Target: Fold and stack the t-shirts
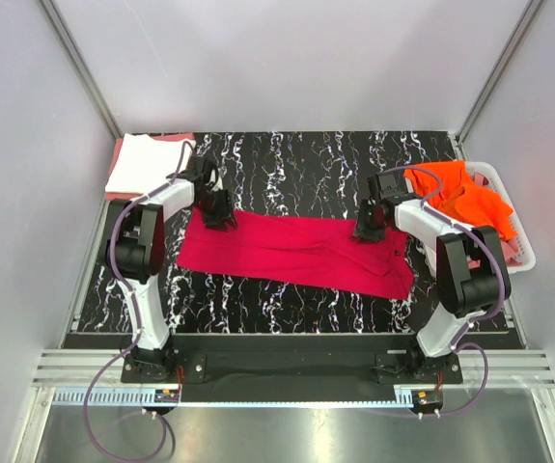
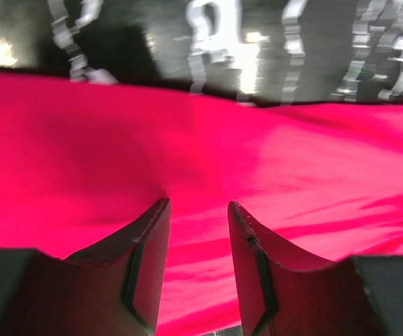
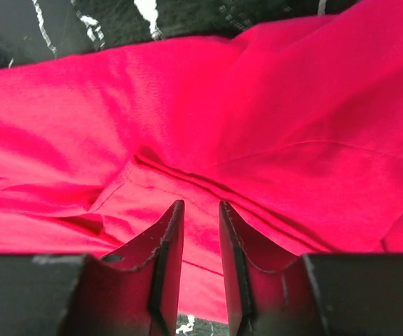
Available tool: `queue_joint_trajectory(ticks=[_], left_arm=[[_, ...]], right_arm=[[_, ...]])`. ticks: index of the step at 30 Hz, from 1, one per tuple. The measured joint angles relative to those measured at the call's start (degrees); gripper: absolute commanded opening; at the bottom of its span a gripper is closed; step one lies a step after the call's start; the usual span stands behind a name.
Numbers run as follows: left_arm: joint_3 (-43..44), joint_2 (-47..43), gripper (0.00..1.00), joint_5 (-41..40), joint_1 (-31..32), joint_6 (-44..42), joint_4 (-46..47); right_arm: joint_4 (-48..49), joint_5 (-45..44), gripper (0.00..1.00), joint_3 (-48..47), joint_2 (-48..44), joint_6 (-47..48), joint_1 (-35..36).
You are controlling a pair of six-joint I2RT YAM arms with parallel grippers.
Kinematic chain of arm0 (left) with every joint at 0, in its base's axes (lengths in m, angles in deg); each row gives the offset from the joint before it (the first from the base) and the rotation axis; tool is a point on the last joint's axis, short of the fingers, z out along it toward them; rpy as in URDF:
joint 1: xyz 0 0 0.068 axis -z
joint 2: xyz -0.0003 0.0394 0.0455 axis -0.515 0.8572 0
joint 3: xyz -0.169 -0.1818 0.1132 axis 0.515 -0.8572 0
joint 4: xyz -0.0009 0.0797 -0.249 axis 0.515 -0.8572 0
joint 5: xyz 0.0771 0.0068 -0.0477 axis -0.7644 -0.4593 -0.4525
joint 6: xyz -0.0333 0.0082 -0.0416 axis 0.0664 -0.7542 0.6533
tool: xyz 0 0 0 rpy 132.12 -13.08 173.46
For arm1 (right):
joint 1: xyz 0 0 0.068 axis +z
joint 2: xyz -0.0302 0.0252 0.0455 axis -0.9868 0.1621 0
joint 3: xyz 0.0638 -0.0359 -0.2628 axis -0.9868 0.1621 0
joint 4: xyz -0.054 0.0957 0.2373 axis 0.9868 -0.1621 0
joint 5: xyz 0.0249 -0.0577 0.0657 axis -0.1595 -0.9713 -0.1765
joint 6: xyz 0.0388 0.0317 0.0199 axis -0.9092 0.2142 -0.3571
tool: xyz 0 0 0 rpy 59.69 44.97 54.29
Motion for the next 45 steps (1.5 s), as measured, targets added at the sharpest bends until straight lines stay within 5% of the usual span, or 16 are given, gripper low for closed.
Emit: queue_joint_trajectory(ticks=[15, 30, 40, 45], left_arm=[[-1.51, -0.48, 0.45, -5.11, -3.91, 3.93, 1.4], [-5.22, -8.09, 0.51, -8.15, -3.43, 3.78, -1.07], [3.28, -10.97, 0.5, 2.99, 18.6, -2.82, 6.6], [7.63, -4.2, 0.5, 6.29, 22.03, -4.07, 11.02]], right_arm=[[-2.51, -17.07, 0.38, -0.04, -4.24, -1.07, -2.91], [-3.43, -0.5, 0.41, -3.21, -0.83, 5.9, -0.81], [-9.81, -7.04, 0.43, 5.31, -10.82, -14.01, -0.68], [-10.14, -11.17, 0.43, 8.55, -14.6, -18.99, -0.7]])
